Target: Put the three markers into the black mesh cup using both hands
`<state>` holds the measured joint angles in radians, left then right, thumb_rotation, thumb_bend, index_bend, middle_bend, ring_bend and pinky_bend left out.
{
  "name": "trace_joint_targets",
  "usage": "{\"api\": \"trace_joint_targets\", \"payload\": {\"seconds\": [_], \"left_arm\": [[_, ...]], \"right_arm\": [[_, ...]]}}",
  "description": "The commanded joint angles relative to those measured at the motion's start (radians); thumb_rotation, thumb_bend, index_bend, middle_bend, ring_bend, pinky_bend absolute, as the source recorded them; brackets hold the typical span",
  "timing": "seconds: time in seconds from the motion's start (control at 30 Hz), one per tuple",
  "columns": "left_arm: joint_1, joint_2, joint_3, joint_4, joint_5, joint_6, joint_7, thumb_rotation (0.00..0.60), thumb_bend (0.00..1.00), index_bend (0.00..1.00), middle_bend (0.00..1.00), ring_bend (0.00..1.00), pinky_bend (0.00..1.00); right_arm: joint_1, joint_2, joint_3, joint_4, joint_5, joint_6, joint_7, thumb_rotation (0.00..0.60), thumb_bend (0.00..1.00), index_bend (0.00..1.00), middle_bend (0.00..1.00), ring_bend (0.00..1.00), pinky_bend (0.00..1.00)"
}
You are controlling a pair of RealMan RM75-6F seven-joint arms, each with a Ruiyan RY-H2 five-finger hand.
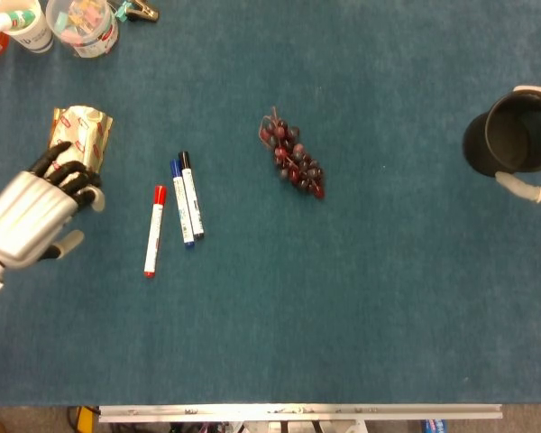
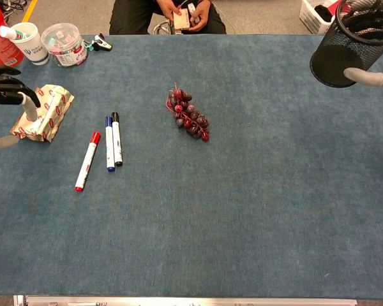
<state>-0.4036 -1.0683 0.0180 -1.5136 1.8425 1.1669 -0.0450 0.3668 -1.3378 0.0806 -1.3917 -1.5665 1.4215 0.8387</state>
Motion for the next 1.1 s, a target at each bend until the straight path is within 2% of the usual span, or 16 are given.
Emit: {"api": "trace_joint_targets", "payload": {"seconds": [0.03,0.4,0.87,1.1], "left_arm": [[-0.052,-0.056,0.045,0.109,0.087,-0.006,-0.04,0.6,0.26,0.44,0.31,0.22,0.1],[-0.105,-0.168,0.134,0.322,0.212,0.082,-0.122,0.6,0.27,0.51,0.3,0.22,0.1],[-0.185,-0.256,0.195,0.417,0.258,0.075,-0.134,0.6,0.28,0.51,0.28,0.22,0.1],[-0.213,-0.298,0.212,0.463,0.262,0.074,-0.118,0.6,0.28,0.43,0.23,0.17,0.1]], "right_arm": [[-0.005,0.003,-0.006,-0.007,0.002,-0.008,-0.006,0.6,0.37,0.36,0.34,0.23,0.25],[-0.012,0.008,-0.012,-0.031,-0.001,-0.025,-0.022,0.6,0.37,0.36,0.35,0.23,0.25],[-0.016,0.011,-0.005,-0.042,0.001,-0.034,-0.034,0.6,0.37,0.37,0.35,0.23,0.25],[-0.022,0.013,-0.003,-0.036,0.003,-0.033,-0.03,0.6,0.37,0.37,0.35,0.23,0.25]]}}
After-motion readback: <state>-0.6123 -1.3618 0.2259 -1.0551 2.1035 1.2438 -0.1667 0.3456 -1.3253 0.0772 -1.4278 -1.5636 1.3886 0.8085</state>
